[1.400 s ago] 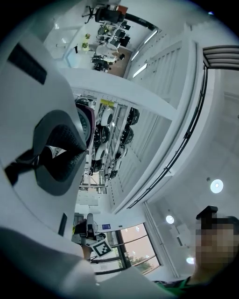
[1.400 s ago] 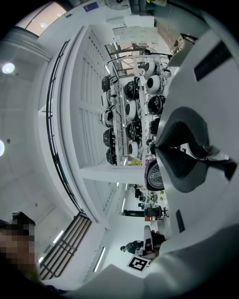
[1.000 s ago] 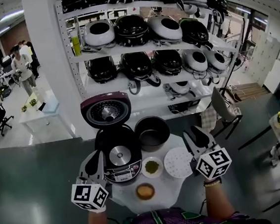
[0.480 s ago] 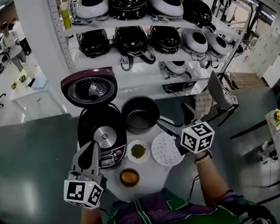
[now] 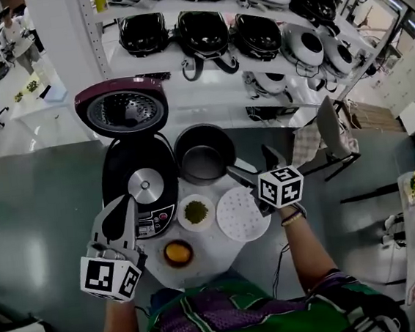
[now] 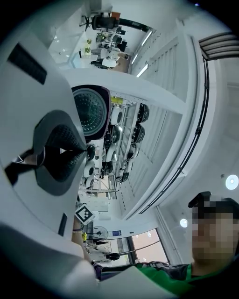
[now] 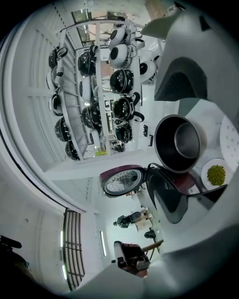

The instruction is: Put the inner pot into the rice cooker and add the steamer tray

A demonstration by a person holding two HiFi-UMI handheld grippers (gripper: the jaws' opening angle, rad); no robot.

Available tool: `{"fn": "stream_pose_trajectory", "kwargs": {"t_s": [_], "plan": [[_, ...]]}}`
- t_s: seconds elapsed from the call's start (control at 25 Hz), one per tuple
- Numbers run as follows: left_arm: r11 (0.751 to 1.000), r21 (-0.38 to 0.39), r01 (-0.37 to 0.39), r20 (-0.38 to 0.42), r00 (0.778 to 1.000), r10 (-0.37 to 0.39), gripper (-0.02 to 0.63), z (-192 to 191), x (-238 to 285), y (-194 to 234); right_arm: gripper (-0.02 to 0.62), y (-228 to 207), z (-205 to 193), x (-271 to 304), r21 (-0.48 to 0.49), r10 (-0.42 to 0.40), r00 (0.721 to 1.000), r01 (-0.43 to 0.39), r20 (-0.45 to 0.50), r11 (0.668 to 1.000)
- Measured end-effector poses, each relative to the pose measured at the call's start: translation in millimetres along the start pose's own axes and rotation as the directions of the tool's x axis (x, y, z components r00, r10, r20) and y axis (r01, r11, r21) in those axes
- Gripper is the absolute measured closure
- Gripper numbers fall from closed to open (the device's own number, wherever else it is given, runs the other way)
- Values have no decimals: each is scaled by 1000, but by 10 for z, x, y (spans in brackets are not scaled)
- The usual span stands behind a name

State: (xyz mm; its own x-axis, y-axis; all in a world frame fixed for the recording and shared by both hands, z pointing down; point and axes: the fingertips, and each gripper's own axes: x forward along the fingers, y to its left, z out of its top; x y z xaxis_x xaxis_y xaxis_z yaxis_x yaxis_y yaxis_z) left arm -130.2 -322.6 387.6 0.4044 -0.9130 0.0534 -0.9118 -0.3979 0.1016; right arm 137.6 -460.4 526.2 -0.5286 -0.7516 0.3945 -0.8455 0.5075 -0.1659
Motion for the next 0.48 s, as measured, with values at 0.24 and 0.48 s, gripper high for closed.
{"fn": "stream_pose_trajectory", "kwargs": {"t_s": [0.24,0.48], "plan": [[999,13,-38,-27,999,38,584,-122,259,-70,18,-380,-282,487,28,13,996,-11,-83,1000],[996,-17,-92,-48,995,91,584,-249,370,-98,23,-700,-513,837,28,21,987,-17,-158,999]]}}
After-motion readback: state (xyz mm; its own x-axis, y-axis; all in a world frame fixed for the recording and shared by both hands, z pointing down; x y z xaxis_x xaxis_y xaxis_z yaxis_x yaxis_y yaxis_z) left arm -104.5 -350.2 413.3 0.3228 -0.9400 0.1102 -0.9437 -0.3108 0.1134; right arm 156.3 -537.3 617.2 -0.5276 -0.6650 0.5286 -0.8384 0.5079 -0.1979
